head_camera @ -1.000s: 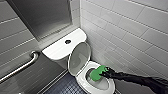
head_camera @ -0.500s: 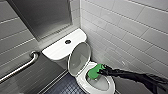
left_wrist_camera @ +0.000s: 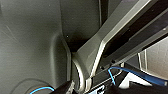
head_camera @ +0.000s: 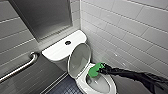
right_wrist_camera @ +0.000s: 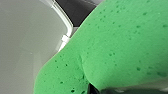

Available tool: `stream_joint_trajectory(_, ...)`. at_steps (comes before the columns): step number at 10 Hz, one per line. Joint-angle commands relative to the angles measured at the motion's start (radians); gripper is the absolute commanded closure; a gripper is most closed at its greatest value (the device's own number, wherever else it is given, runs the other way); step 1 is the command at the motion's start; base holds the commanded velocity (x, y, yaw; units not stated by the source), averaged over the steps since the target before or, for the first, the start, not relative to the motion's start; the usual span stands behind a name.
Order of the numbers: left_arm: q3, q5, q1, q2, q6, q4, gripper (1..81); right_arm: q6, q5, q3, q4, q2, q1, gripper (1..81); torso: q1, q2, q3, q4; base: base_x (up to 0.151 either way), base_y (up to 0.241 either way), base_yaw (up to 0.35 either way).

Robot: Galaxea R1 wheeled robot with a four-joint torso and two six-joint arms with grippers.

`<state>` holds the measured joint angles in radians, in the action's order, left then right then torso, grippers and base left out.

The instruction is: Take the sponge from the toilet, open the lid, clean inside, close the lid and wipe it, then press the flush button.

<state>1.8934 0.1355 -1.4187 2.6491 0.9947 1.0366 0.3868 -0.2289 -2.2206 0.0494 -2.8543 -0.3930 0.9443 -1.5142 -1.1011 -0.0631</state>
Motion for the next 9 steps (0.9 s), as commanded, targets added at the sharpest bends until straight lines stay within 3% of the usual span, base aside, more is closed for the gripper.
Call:
stream_joint_trajectory(1,-0.027,0.038,-0.026,-0.006,-0.005,0.007,1.0,0.010,0.002,-0.057,0.020,-0.068,0.099,81.1,0.000,0.000,0.000,0.000,0.000,0.000,0.000)
stream_joint_trajectory(2,-0.028,0.038,-0.030,-0.006,-0.005,0.005,1.0,0.010,0.003,-0.153,0.020,-0.125,0.087,81.1,0.000,0.002,0.000,0.000,0.000,0.000,0.000)
stream_joint_trajectory(4,-0.033,0.035,-0.038,-0.015,-0.005,0.002,1.0,0.003,0.007,-0.223,0.012,-0.164,0.064,81.1,0.000,0.002,0.000,0.000,0.000,0.000,0.000)
stream_joint_trajectory(7,-0.082,0.035,-0.044,-0.040,-0.005,0.000,1.0,0.009,0.025,-0.215,0.021,-0.138,0.055,81.1,0.000,0.002,0.000,0.000,0.000,0.000,0.000)
stream_joint_trajectory(9,-0.086,0.035,-0.046,-0.043,-0.005,0.000,1.0,0.016,0.026,-0.099,0.024,-0.054,0.038,81.1,0.000,0.001,0.000,0.000,0.000,0.000,0.000)
